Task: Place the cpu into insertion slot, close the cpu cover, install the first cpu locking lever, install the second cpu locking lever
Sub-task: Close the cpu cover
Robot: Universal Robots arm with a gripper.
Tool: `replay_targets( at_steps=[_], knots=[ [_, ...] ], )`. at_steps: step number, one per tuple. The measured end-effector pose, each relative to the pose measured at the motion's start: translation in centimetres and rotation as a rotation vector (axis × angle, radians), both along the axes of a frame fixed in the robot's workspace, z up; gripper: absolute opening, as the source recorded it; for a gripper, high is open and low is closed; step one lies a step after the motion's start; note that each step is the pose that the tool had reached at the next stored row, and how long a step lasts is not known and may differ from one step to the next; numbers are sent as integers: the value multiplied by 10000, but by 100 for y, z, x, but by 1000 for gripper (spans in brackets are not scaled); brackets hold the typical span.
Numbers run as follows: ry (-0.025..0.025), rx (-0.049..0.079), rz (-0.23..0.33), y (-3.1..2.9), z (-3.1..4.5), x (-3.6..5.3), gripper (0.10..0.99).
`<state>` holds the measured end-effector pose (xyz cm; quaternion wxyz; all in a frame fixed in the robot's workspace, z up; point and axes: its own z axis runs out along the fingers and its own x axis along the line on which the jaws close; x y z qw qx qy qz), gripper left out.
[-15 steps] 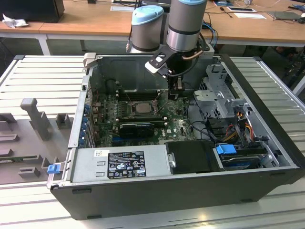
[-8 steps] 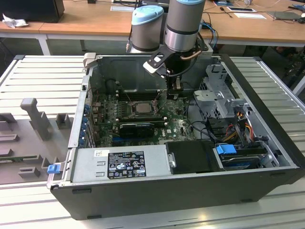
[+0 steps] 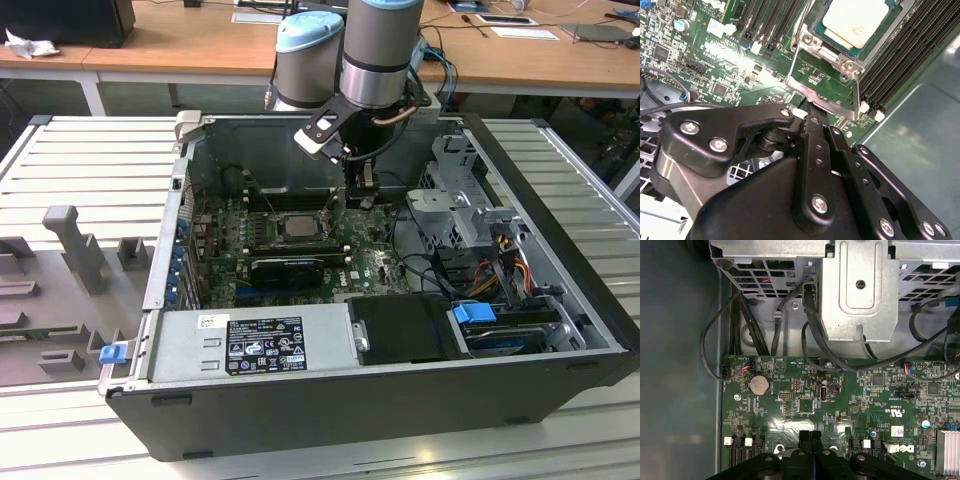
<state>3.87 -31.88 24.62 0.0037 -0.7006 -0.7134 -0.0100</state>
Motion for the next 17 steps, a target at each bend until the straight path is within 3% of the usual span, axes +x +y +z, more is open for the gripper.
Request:
replay_targets(
  at_steps=[17],
  knots=[
    [0, 0, 0, 0, 0, -115, 106]
  ],
)
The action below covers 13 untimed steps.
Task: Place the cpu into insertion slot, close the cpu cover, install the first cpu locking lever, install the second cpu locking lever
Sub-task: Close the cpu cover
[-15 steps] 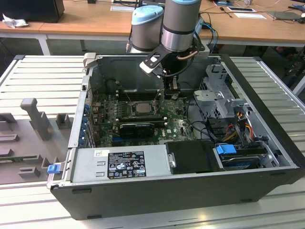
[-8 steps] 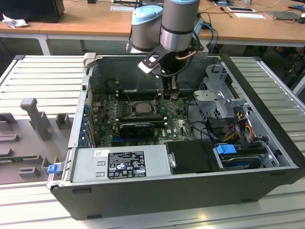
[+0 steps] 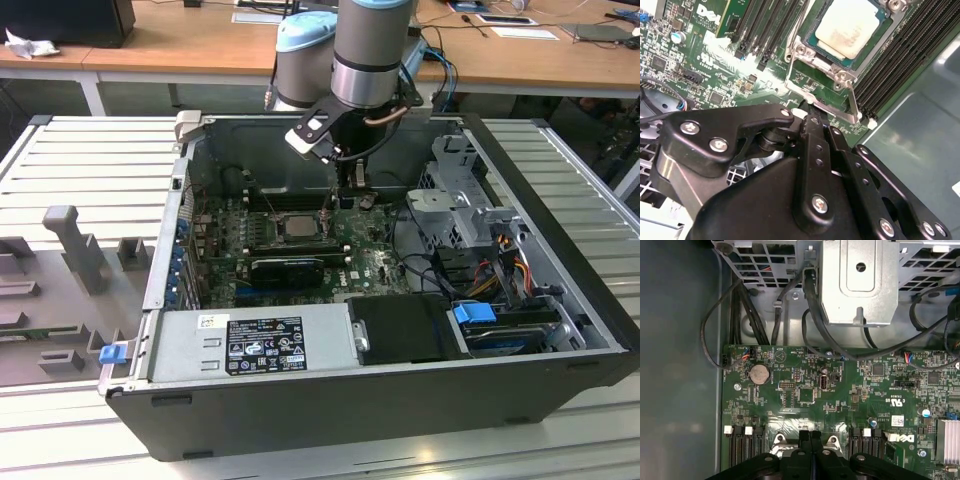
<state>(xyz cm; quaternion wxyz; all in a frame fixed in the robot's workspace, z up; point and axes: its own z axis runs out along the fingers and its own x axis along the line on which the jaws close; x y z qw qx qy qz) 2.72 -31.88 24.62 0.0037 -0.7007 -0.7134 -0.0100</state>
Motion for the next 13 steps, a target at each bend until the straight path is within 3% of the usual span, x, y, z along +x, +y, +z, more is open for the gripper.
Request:
replay_targets(
  at_steps=[10, 13],
  knots=[
    [0, 1, 0, 0, -1, -151, 106],
    [0, 0, 0, 1, -48, -220, 106]
  ],
)
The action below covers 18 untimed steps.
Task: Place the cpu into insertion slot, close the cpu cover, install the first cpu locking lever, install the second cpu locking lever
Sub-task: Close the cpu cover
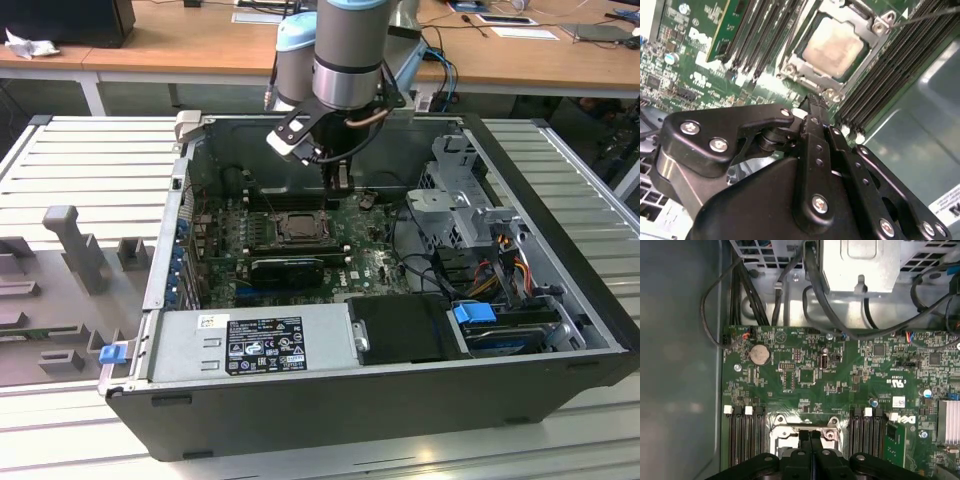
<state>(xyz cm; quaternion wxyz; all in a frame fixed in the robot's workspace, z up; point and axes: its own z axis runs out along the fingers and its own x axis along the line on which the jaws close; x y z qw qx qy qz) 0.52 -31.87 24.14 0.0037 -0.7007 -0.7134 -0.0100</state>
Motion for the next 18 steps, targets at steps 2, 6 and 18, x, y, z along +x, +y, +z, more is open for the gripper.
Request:
replay_targets(
  at_steps=[2, 6, 18],
  knots=[
    [0, 1, 8, 2, -46, -28, 106],
    [2, 3, 201, 2, -151, -123, 106],
    [3, 6, 240, 2, -158, -370, 106]
  ],
)
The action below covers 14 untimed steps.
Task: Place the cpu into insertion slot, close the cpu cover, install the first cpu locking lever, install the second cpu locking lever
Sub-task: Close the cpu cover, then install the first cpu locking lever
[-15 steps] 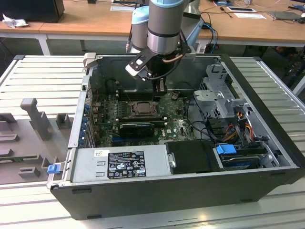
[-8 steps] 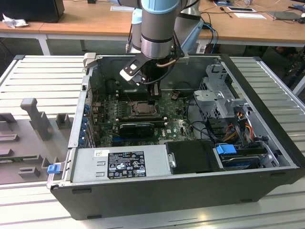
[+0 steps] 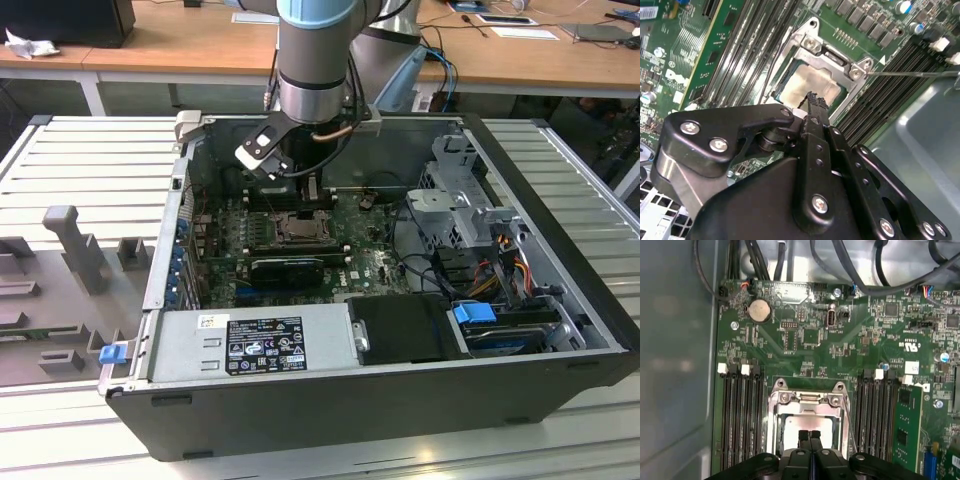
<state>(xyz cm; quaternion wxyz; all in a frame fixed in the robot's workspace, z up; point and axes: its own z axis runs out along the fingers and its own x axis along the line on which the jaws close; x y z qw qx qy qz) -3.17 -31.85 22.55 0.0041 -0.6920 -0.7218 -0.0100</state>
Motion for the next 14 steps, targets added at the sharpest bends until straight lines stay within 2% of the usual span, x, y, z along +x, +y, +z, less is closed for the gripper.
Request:
replay_targets(
  at_steps=[6, 12, 14],
  knots=[
    [-1, 0, 0, 0, 22, -47, 106],
    [-1, -1, -2, 0, 154, -47, 106],
    [-2, 0, -2, 0, 241, -47, 106]
  ],
)
